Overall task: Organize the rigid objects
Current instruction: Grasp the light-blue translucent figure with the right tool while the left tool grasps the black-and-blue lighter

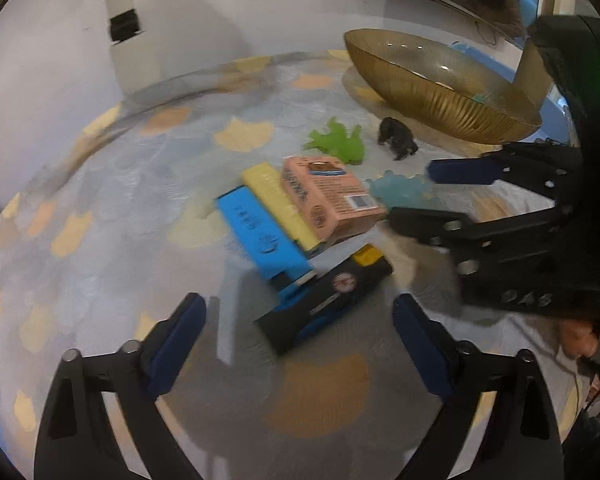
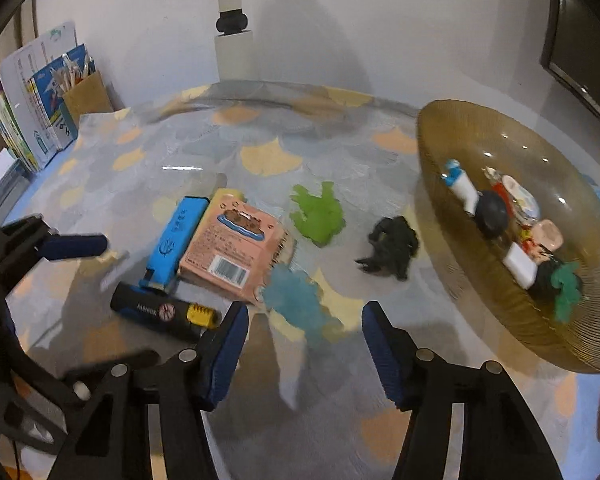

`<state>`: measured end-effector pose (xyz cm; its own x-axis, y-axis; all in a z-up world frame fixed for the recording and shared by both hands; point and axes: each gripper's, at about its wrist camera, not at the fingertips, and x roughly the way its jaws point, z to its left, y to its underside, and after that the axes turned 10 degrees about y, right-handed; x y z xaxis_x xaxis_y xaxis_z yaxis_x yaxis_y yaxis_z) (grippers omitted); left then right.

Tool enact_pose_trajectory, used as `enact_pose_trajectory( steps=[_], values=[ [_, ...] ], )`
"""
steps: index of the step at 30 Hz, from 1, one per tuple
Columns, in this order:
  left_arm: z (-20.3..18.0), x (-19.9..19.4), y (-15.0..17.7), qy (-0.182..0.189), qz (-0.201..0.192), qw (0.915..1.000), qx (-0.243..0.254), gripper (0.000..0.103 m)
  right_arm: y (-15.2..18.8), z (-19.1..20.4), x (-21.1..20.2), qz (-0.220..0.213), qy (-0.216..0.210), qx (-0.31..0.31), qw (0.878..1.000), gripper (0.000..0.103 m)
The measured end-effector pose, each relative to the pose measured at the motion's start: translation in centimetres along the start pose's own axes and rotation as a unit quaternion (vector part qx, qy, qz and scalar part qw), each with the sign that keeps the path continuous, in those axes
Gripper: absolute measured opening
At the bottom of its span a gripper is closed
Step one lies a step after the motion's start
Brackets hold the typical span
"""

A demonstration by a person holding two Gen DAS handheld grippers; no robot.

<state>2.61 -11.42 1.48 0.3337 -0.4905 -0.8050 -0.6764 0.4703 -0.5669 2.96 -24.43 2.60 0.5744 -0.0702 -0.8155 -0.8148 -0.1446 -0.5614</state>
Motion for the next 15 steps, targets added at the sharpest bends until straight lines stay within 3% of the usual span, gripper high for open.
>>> enact_pose_trajectory(
  steps=[1, 2, 3, 4, 6, 11, 13, 15],
  values=[
    [-0.4, 0.4, 0.0, 0.009, 0.004, 0.9999, 0.004, 0.065, 0.0, 0.1, 0.2, -0.001, 0.001, 0.001, 1.000, 0.057],
    [-0.8, 0.6, 0.0, 0.010, 0.007, 0.9999, 0.008, 0.058, -0.1, 0.2, 0.5, -0.003, 0.003, 0.001, 1.000, 0.051],
    [-1.3, 0.6, 0.1, 0.005, 0.003, 0.9998, 0.019, 0.049, -0.1, 0.3, 0.7, -0.004, 0.003, 0.000, 1.000, 0.035],
    [-1.8, 0.4, 0.2, 0.008, 0.003, 0.9995, 0.029, 0.040, 0.0, 0.4, 0.8, -0.003, 0.004, -0.002, 1.000, 0.032],
    [-2.5, 0.0, 0.8, 0.019, 0.005, 0.9992, 0.034, 0.034, 0.5, 0.1, 0.3, -0.010, 0.008, 0.002, 1.000, 0.025],
    [-3.6, -0.4, 1.5, 0.015, 0.004, 0.9991, 0.039, 0.035, 2.3, -1.6, -1.3, -0.002, -0.023, 0.045, 0.999, 0.025],
    [-3.6, 0.1, 1.3, 0.012, 0.008, 0.9994, 0.031, 0.049, 3.1, -2.2, -2.0, -0.007, -0.028, 0.057, 0.998, 0.025],
    [-3.4, 0.8, 1.0, 0.008, 0.008, 0.9996, 0.027, 0.049, 3.9, -2.5, -2.2, -0.013, -0.035, 0.061, 0.997, 0.025]
  ],
)
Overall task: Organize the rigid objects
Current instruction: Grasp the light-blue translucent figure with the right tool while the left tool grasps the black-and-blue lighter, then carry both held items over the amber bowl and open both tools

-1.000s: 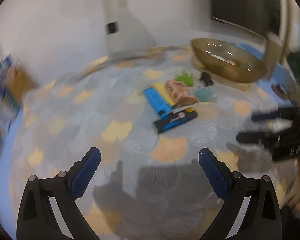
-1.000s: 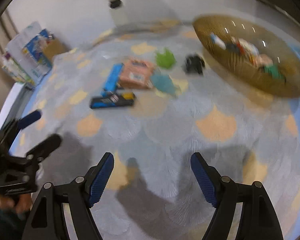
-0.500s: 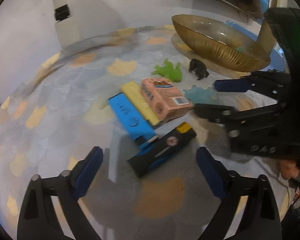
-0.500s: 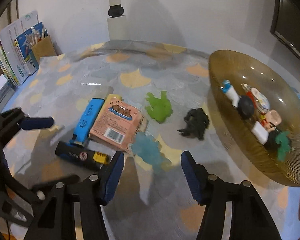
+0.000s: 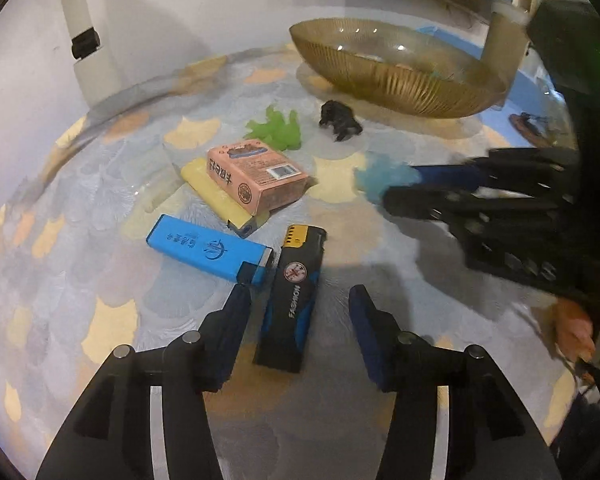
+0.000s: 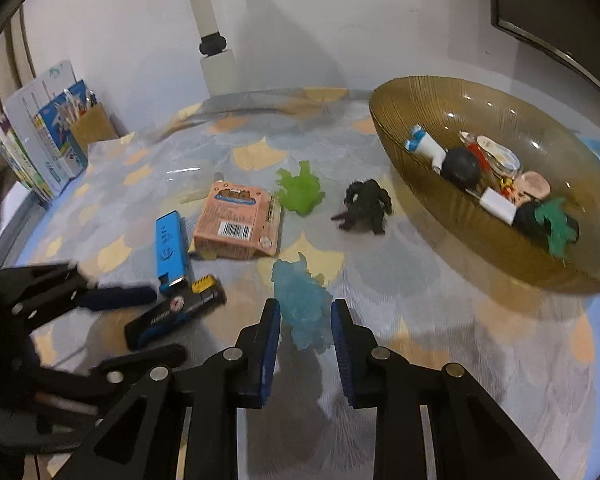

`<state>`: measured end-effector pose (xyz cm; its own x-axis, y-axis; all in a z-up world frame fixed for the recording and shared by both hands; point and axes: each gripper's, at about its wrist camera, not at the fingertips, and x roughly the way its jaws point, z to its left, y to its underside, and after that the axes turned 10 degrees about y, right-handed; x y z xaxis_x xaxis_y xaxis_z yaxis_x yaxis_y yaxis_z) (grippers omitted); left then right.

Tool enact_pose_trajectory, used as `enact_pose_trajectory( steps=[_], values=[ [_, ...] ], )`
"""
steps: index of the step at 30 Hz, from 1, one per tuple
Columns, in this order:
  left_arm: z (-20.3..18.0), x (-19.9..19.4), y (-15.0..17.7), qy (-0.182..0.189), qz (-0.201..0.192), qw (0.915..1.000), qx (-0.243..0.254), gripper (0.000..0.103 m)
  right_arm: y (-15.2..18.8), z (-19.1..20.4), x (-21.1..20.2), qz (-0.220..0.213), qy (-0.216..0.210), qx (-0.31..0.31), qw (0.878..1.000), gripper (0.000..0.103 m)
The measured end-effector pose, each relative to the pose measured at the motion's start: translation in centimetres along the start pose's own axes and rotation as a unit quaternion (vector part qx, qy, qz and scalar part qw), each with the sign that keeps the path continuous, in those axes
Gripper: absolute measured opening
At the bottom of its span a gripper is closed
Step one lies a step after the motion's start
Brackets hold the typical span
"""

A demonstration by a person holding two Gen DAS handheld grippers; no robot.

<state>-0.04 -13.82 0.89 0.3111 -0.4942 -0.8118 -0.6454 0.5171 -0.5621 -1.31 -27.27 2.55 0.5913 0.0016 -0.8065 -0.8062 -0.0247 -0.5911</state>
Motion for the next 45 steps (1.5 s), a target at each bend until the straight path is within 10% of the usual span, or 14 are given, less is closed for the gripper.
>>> enact_pose_trajectory(
  steps=[7, 21, 29, 33, 45],
  values=[
    [0.0, -0.9, 0.5, -0.004, -0.021, 0.9994, -0.025, 0.022, 0.5, 0.7, 0.1, 0.001, 0.001, -0.018, 1.000, 0.023],
    [0.2, -6.5, 9.2, -0.032, -0.064, 0.9863, -0.149, 0.022, 6.5, 4.9, -5.1, 0.014, -0.031, -0.120, 0.992, 0.022],
    [-0.7, -6.2, 9.4, -0.057, -0.061, 0.9880, -0.130, 0.035, 6.5, 4.9, -4.2, 0.024, -0.039, -0.082, 0.996, 0.027],
    [-1.0, -5.9, 9.2, -0.071, -0.073, 0.9864, -0.129, 0.021, 6.1, 4.9, -3.9, 0.017, -0.030, -0.054, 0.998, 0.026],
    [-1.0, -10.7, 4.6, -0.005, -0.178, 0.9728, -0.149, 0.020, 3.1, 1.3, -10.2, -0.075, -0.005, -0.033, 0.997, 0.009]
  ],
)
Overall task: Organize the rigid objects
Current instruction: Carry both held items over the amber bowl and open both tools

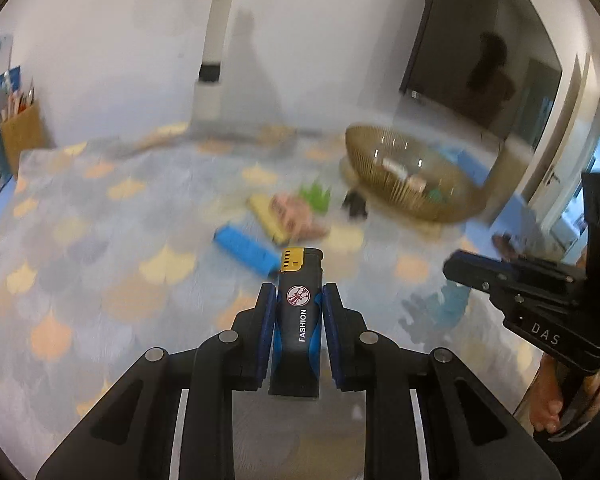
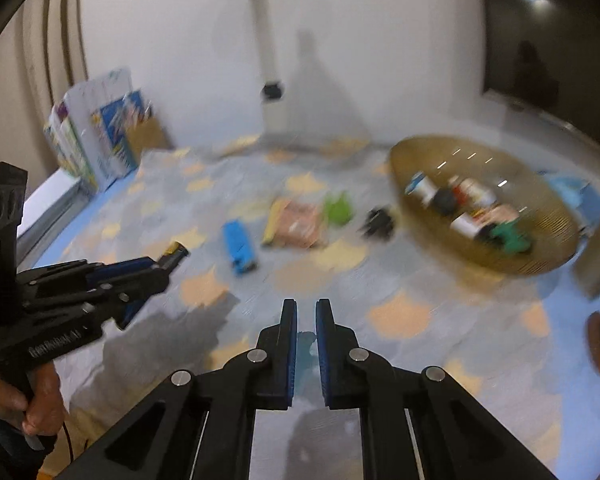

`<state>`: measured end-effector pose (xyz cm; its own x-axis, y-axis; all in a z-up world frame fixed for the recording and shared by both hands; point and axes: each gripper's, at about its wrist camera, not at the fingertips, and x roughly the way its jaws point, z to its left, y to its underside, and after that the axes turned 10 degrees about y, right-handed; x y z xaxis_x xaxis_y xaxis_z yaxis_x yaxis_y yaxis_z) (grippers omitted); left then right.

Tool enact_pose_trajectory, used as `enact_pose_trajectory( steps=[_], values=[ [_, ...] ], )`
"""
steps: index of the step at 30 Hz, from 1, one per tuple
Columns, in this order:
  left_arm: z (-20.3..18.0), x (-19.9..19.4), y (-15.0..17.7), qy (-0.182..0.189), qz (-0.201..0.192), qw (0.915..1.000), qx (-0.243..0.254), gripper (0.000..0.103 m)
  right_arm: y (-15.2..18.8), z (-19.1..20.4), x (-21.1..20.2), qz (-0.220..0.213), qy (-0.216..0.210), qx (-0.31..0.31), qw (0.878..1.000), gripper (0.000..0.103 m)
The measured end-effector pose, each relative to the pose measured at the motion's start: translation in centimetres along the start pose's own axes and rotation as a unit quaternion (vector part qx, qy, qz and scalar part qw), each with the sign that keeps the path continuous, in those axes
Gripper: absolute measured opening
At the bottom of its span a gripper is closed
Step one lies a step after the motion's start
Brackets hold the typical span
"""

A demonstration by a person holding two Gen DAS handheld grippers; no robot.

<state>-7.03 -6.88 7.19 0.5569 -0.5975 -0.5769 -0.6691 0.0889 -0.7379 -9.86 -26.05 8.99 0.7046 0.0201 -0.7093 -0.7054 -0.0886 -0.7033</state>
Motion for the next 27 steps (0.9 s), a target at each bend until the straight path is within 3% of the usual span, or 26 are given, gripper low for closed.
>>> enact_pose_trajectory(
  steps=[4, 9, 14, 20, 23, 25, 26, 27],
  values=[
    [0.0, 0.2, -2.3, 0.013, -0.014, 0.9997, -0.016, 0.020, -0.7, -3.3, -0.9, -0.013, 0.026, 0.023, 0.999, 0.009],
    [-3.7, 2.4, -6.7, 0.041, -0.032, 0.9983, 0.027, 0.020, -3.4, -8.1, -2.7, -0.049, 0.078, 0.059, 0.994, 0.009],
    [-8.8, 8.1, -11.5, 0.081, -0.019, 0.9933, 0.080, 0.020, -6.1, -12.7, -1.9, -0.051, 0.117, 0.102, 0.987, 0.009],
    [-11.2, 15.5, -13.4, 0.081, 0.017, 0.9920, 0.095, 0.021, -6.9, -17.4, 2.0, -0.011, 0.079, 0.168, 0.982, 0.009],
    [-11.4, 16.6, -13.3, 0.086, 0.023, 0.9913, 0.097, 0.021, -6.4, -18.0, 2.6, 0.008, 0.052, 0.183, 0.982, 0.010],
    [-11.2, 16.3, -13.2, 0.088, 0.019, 0.9914, 0.095, 0.021, -5.5, -17.2, 2.2, 0.012, 0.012, 0.168, 0.986, 0.018],
    [-10.9, 16.0, -13.1, 0.088, 0.017, 0.9916, 0.094, 0.021, -4.7, -16.4, 1.8, 0.014, -0.002, 0.154, 0.988, 0.031],
    [-10.7, 15.7, -13.2, 0.087, 0.015, 0.9918, 0.093, 0.021, -3.8, -15.5, 1.7, 0.018, -0.012, 0.146, 0.989, 0.062]
  ],
)
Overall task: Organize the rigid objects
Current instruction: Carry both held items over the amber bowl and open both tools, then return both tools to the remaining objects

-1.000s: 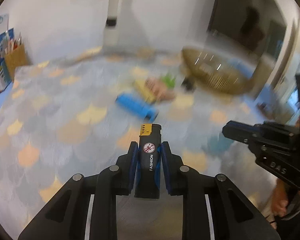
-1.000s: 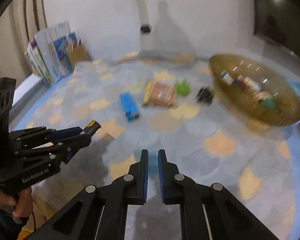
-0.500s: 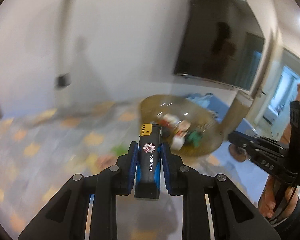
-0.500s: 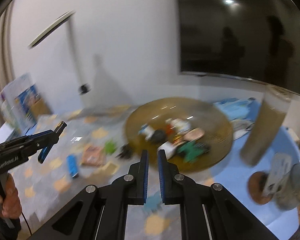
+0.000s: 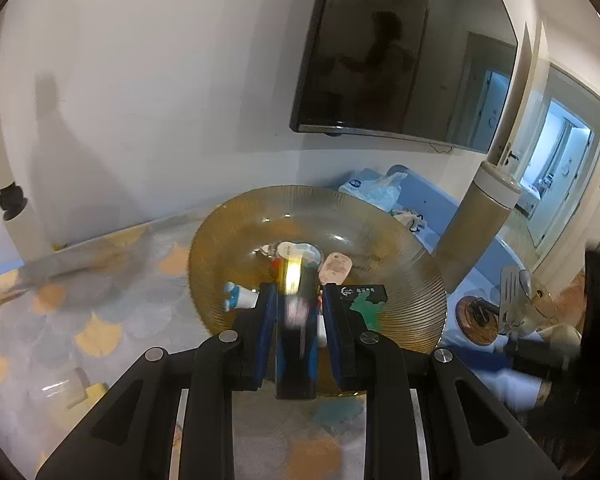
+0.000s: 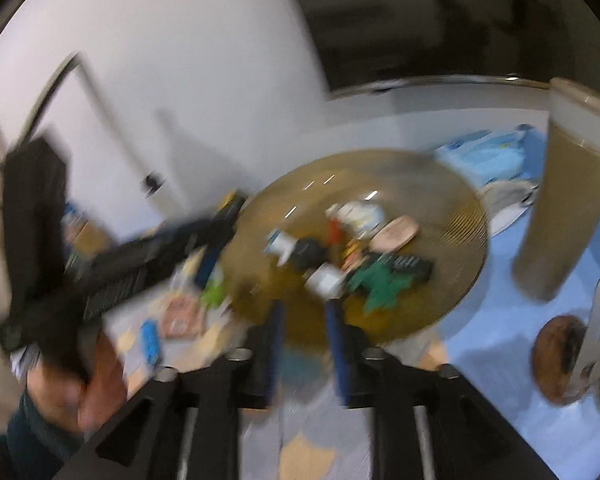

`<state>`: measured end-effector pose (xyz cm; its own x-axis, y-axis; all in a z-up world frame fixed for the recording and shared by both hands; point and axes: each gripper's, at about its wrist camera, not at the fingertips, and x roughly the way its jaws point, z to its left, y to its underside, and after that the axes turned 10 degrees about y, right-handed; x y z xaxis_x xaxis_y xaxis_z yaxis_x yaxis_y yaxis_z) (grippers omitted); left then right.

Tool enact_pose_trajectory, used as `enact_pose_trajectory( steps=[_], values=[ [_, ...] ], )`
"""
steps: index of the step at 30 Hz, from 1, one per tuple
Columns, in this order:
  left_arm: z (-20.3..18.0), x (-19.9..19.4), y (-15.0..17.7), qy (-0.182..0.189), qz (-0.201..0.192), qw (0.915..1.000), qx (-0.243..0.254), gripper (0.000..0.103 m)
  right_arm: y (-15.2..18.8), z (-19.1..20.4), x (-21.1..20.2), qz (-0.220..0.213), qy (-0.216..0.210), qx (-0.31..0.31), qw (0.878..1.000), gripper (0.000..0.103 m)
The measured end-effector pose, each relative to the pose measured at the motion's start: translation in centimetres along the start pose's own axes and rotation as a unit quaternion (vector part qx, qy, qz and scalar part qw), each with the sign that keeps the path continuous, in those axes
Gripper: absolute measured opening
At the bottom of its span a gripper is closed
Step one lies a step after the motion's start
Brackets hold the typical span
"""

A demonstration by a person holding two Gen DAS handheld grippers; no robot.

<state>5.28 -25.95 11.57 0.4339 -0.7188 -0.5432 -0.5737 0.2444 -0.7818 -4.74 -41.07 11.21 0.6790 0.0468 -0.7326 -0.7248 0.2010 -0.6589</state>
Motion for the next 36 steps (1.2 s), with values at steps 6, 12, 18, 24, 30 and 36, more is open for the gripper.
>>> enact_pose_trajectory(
  steps=[6, 12, 18, 24, 30, 36],
  values=[
    [0.0, -1.3, 0.7, -0.010, 0.006, 0.9998, 0.015, 0.021, 4.3, 3.6, 4.2, 0.061, 0.010, -0.027, 0.998, 0.069],
    [1.6, -2.3, 1.8, -0.010, 0.015, 0.9998, 0.000, 0.021, 3.8, 4.9, 8.8, 0.071, 0.082, -0.050, 0.993, 0.047],
    [3.7, -5.9, 2.8, -0.033, -0.002, 0.9990, -0.031, 0.021, 4.6, 4.3, 6.5, 0.062, 0.063, -0.038, 0.995, 0.036],
    [4.6, -14.3, 2.2, -0.094, -0.046, 0.9944, -0.016, 0.021, 3.4, 4.2, -1.1, -0.006, 0.046, -0.043, 0.998, 0.036],
    [5.4, -20.6, 3.2, -0.134, -0.090, 0.9861, -0.037, 0.024, -1.3, 2.5, -2.2, -0.049, 0.086, -0.011, 0.995, 0.036],
    [7.5, -19.8, 6.5, -0.146, -0.031, 0.9869, -0.061, 0.034, -2.2, 0.2, 3.1, 0.039, 0.104, 0.035, 0.993, 0.036]
  ],
)
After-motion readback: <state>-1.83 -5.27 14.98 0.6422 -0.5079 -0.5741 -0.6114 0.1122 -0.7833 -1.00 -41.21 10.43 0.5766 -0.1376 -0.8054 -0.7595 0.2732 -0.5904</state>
